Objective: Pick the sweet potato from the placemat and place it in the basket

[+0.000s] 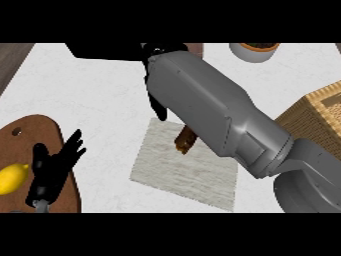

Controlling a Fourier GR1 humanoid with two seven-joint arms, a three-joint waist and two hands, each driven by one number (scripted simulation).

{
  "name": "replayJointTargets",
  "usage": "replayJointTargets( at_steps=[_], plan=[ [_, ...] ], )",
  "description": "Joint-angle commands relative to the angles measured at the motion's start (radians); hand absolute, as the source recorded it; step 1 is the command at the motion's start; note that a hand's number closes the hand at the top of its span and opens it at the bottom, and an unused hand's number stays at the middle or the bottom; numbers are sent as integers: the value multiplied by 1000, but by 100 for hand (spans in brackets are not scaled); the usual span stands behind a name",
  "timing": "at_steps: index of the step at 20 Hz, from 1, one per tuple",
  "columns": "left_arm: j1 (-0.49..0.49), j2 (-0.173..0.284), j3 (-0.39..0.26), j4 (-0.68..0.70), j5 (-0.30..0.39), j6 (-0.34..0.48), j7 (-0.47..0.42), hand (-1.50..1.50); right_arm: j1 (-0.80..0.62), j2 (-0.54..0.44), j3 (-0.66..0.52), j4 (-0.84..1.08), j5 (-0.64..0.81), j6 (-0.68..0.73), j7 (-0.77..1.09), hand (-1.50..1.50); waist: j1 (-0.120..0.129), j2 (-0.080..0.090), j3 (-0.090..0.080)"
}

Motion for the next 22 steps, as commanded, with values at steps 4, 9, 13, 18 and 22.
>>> replayJointTargets(
  at_steps=[4, 9, 13, 18, 22],
  plan=[
    [9, 1, 1, 32, -5, -10, 46, 0, 94, 11, 90, -60, -31, -26, 162, -150, 0, 5, -5],
    [83, -17, -28, -39, -26, 9, 47, 0, 137, 11, 121, -63, -32, -71, 128, -150, 2, 4, -4],
    [89, -7, 11, -20, -20, 14, 53, 0, 205, 11, 158, -102, 2, -102, 104, -150, -36, -3, -3],
    [73, -26, 13, 8, -35, 15, 58, 0, 223, 11, 185, -138, 1, -129, 123, -150, -38, -1, -4],
    [90, -42, 17, 42, -46, -10, -3, 0, 232, 11, 189, -134, -1, -141, 127, -150, -33, 0, -4]
  ],
)
